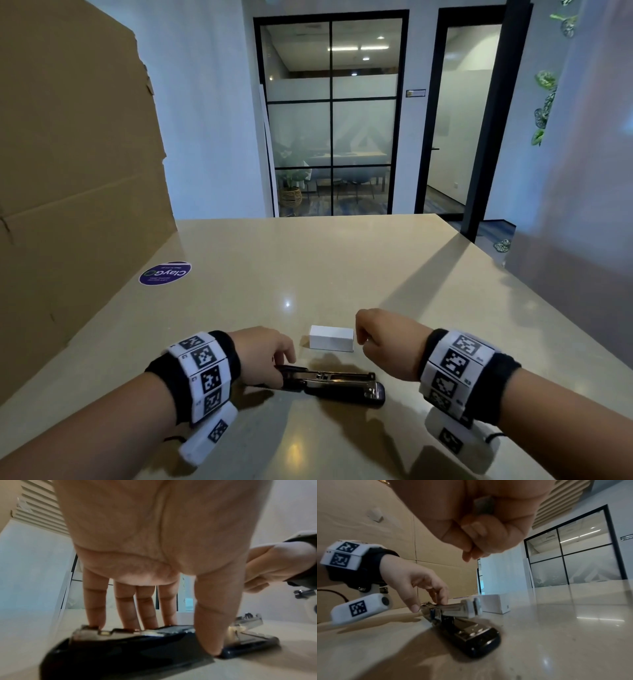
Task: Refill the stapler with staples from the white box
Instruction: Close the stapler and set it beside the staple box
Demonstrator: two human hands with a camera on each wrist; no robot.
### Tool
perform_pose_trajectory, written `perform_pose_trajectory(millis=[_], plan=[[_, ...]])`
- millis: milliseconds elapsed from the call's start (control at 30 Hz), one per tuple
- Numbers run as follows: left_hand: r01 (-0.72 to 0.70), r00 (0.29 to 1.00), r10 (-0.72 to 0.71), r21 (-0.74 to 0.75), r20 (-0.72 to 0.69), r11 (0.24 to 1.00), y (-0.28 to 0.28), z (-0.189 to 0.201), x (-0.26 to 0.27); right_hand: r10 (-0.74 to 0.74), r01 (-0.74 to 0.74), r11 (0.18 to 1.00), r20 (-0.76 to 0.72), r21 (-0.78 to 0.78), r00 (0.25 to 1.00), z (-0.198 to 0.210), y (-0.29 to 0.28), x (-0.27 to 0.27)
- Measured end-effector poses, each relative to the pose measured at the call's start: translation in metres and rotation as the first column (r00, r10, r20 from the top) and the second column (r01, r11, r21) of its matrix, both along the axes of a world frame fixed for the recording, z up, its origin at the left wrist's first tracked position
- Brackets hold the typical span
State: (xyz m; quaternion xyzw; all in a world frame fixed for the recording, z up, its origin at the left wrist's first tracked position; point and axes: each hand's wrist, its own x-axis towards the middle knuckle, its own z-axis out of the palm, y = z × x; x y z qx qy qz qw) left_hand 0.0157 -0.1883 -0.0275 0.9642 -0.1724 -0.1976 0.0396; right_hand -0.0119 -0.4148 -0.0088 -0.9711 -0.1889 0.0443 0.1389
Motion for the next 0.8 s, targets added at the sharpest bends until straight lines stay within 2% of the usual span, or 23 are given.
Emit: perform_pose_trajectory(millis=[267, 500, 800], plan=[[-0.015, 0.998, 0.017, -0.043, 0.056, 0.999, 0.001, -0.013, -0.01, 0.089, -0.089, 0.988, -0.01, -0.129, 0.996, -0.016, 0.006, 0.007], [-0.012, 0.998, 0.014, -0.037, 0.06, 0.999, -0.003, -0.012, -0.013, 0.183, -0.195, 0.973, -0.104, -0.124, 0.978, -0.027, 0.02, 0.014], [-0.023, 0.999, 0.025, -0.047, 0.047, 0.999, -0.004, -0.011, -0.013, 0.157, -0.181, 0.977, -0.194, -0.11, 0.968, -0.039, 0.022, 0.013]])
